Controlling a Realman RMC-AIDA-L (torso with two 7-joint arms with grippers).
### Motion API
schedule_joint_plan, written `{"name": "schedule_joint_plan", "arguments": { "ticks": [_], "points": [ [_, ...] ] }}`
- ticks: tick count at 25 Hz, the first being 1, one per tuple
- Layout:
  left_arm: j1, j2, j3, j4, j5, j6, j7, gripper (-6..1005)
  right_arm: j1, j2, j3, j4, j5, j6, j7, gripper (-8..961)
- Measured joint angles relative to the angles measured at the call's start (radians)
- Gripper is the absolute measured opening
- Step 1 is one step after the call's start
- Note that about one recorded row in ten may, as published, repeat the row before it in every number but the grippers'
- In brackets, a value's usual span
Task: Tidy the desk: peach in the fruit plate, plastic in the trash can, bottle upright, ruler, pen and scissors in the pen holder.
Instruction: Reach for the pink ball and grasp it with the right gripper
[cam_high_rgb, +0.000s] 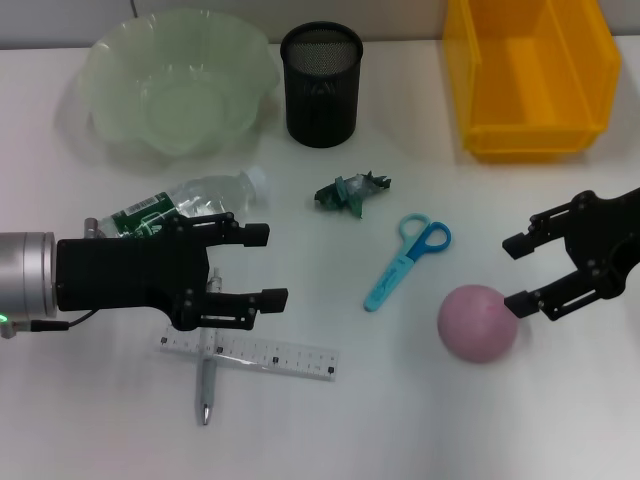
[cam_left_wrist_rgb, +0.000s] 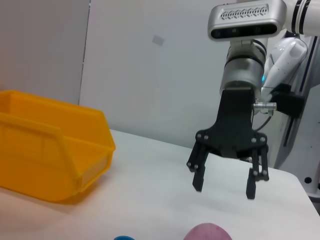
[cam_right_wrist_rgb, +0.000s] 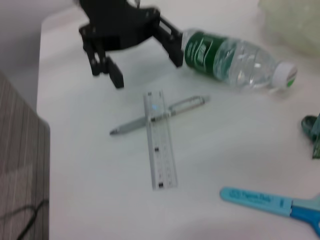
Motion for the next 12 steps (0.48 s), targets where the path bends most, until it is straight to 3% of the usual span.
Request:
{"name": "schedule_joint_plan", "arguments": {
  "ticks": [12],
  "points": [
    [0.004,-0.008,-0.012,0.002,-0.002,-0.004,-0.01,799,-0.002,0.03,-0.158,0.012,-0.038,0.133,-0.012,776]
  ]
}}
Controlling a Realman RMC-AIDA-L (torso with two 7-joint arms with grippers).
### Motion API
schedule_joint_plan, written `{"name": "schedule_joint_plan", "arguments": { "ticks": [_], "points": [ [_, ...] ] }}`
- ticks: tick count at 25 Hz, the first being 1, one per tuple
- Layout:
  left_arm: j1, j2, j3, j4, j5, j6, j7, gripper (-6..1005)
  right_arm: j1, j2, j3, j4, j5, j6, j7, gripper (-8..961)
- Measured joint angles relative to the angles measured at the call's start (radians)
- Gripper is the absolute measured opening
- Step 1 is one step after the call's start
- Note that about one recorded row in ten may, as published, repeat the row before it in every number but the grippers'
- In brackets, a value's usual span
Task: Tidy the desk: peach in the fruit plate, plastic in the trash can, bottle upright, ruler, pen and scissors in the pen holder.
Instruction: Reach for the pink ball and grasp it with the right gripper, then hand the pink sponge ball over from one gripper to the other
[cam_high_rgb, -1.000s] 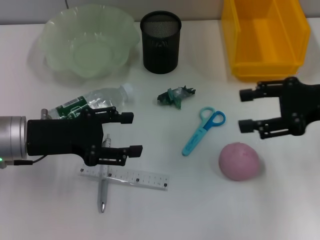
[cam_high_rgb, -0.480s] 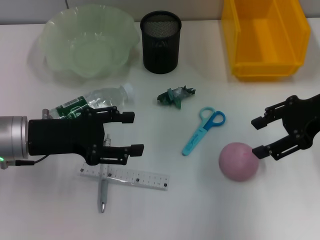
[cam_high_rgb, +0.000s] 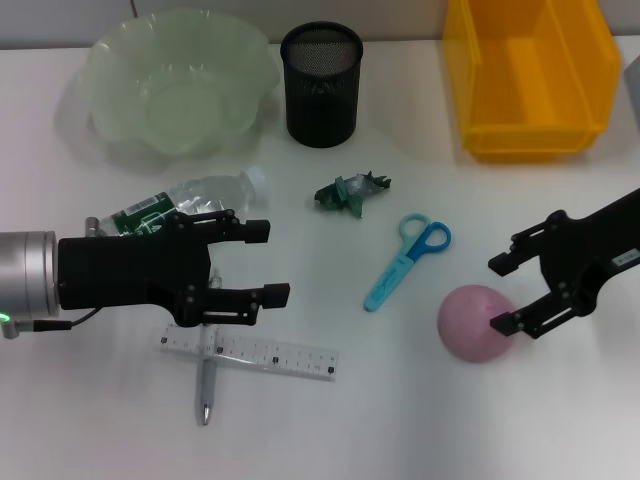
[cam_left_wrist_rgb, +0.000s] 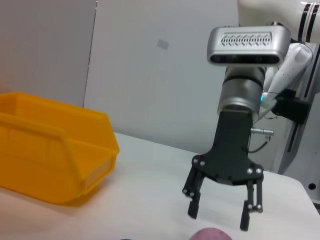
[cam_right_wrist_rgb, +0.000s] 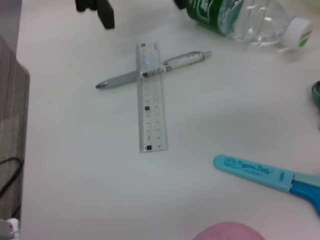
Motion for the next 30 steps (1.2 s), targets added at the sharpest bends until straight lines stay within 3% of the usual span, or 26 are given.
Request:
{"name": "schedule_joint_plan", "arguments": {
  "ticks": [9,15,20,26,30],
  "points": [
    [-0.001,-0.002,0.0,0.0,-0.001,-0.001,0.0,794,-0.005,0.027,-0.032,0.037,-0.008,0.071,-0.023,776],
    [0.0,-0.002,0.0,0.0,-0.001,-0.002,0.0,791,-0.013,0.033,-0.033,0.04,-0.009,0.086,-0.023,610],
    [0.001,-0.002,0.0,0.0,-0.001,-0.001,0.0,788,-0.024,0.033,-0.022,0.029,-0.005,0.078,-0.035,346],
    [0.003,-0.002,-0.018,0.002,-0.001,-0.001,0.0,785,-0.062,0.024,0.033,-0.021,0.086,0.025,-0.077,238],
    [0.001,-0.013,-0.046,0.003,-0.001,0.0,0.0,782,-0.09,0.008,0.166,-0.025,0.215,-0.036,-0.149,166]
  ]
}}
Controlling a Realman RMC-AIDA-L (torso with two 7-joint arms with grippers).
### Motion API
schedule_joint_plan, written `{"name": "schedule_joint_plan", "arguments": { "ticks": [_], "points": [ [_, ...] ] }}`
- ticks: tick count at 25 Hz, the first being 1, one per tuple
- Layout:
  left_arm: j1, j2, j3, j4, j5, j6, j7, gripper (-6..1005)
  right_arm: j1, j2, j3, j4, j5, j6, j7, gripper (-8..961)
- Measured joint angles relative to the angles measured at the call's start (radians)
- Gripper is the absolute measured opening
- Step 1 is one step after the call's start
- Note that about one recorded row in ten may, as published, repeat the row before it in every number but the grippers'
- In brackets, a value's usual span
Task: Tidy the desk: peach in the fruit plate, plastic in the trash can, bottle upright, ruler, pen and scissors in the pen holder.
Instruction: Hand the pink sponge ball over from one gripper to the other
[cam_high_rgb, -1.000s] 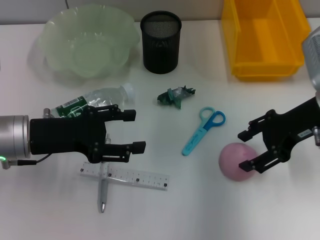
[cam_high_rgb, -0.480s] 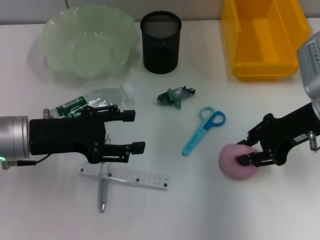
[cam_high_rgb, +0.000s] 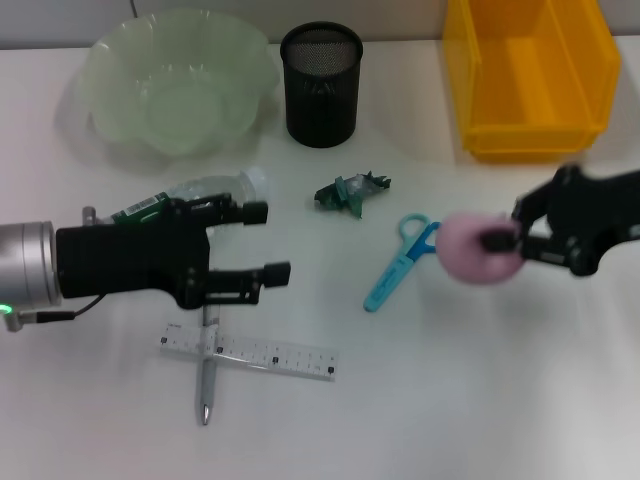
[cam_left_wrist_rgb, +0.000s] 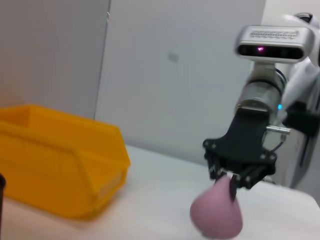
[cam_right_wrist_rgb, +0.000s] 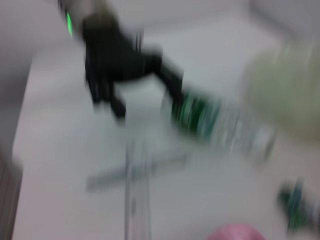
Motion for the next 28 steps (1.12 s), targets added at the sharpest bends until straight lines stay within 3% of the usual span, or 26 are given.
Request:
{"name": "schedule_joint_plan", "arguments": {
  "ticks": [1,2,4,7,10,14,21,28],
  "points": [
    [-0.003,-0.014,-0.035,0.0,-0.001,0.004,0.004,782,-0.021,-0.006,0.056,0.011,0.088,-0.031,-0.042,148],
    [-0.003,-0.014,-0.035,0.0,-0.001,0.004,0.004,781,-0.021,-0.006,0.056,0.011,0.088,-0.031,-0.042,129],
    [-0.005,-0.02,-0.047,0.0,-0.001,0.005,0.006,780,-0.059,-0.01,0.079,0.064,0.234,-0.045,-0.122,92],
    [-0.005,-0.02,-0.047,0.0,-0.001,0.005,0.006,778,-0.066,-0.009,0.08,0.084,0.27,-0.044,-0.146,78],
    [-0.024,-0.05,-0.115,-0.017,-0.021,0.006,0.032,777,-0.081,-0.002,0.082,0.182,0.39,-0.037,-0.234,64],
    [-0.032,-0.051,-0.113,-0.035,-0.038,0.004,0.047,774,-0.08,-0.003,0.085,0.256,0.441,-0.036,-0.288,27],
    [-0.071,-0.055,-0.11,-0.096,-0.081,0.0,0.064,771,-0.039,0.026,0.078,0.422,0.463,0.025,-0.426,30],
    [-0.11,-0.057,-0.107,-0.164,-0.092,-0.004,0.121,767,0.018,0.031,0.079,0.575,0.466,0.084,-0.514,42]
  ]
}}
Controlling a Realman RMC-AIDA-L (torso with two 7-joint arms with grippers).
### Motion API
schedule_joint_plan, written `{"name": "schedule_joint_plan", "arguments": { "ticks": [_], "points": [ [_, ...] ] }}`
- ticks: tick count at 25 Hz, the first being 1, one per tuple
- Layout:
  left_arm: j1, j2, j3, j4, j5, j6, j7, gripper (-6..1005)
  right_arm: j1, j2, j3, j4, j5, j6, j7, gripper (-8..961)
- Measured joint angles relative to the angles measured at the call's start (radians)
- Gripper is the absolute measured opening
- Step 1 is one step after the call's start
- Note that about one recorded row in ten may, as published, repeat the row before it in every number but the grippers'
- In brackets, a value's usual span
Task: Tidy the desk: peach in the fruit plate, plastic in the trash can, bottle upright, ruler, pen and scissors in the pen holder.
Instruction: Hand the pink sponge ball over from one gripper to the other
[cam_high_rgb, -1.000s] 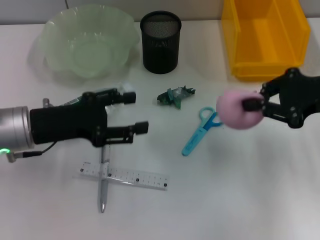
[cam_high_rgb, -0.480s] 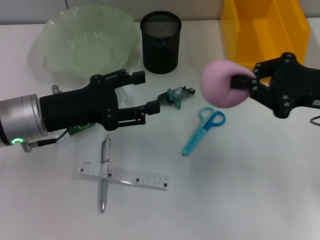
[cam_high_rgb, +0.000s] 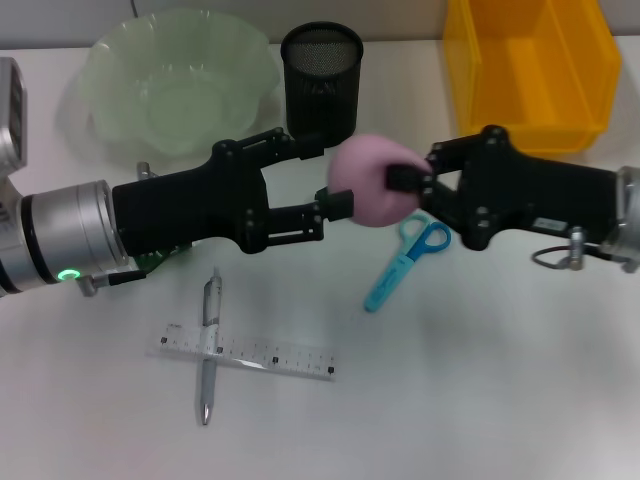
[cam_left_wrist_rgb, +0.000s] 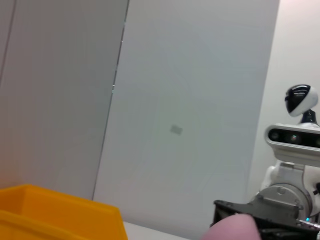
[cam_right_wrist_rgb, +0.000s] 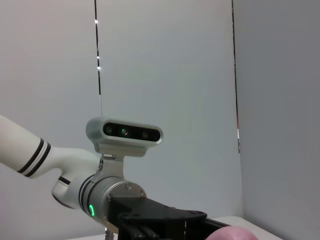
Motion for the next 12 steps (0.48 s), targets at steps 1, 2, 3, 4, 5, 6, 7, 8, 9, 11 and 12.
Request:
{"name": "schedule_joint_plan", "arguments": {
  "ticks": [1,2,3,4,5,6,7,8,9,11,12],
  "points": [
    [-0.003,0.0,0.004,-0.004,0.003,0.0,0.016,766,0.006,0.001,-0.001,0.016,0.0,0.008,-0.008,44],
    [-0.003,0.0,0.006,-0.005,0.004,0.0,0.023,766,0.016,0.002,-0.002,0.042,0.001,0.018,-0.016,46],
    [-0.003,0.0,0.011,-0.006,0.004,-0.001,0.034,765,0.016,0.002,-0.002,0.042,0.001,0.018,-0.016,47],
    [-0.003,0.0,0.014,-0.006,0.004,-0.003,0.038,764,0.021,0.002,-0.002,0.051,0.001,0.02,-0.017,49],
    [-0.002,0.0,0.018,-0.006,0.005,-0.008,0.042,764,0.024,0.003,-0.003,0.056,0.001,0.021,-0.017,51],
    [-0.002,0.0,0.02,-0.006,0.005,-0.014,0.045,763,0.026,0.003,-0.003,0.061,0.001,0.021,-0.017,53],
    [-0.002,0.001,0.024,-0.006,0.005,-0.023,0.045,763,0.029,0.004,-0.004,0.067,0.001,0.022,-0.018,54],
    [0.002,0.002,0.025,-0.006,0.003,-0.047,0.045,762,0.029,0.004,-0.004,0.069,0.002,0.022,-0.018,56],
    [0.002,0.002,0.025,-0.006,0.003,-0.047,0.045,762,0.029,0.004,-0.004,0.07,0.002,0.022,-0.019,58],
    [0.004,0.002,0.023,-0.006,0.001,-0.052,0.045,760,0.029,0.004,-0.004,0.07,0.002,0.022,-0.019,62],
    [0.005,0.004,0.023,-0.004,0.001,-0.055,0.042,760,0.029,0.004,-0.004,0.07,0.002,0.023,-0.019,63]
  ]
}}
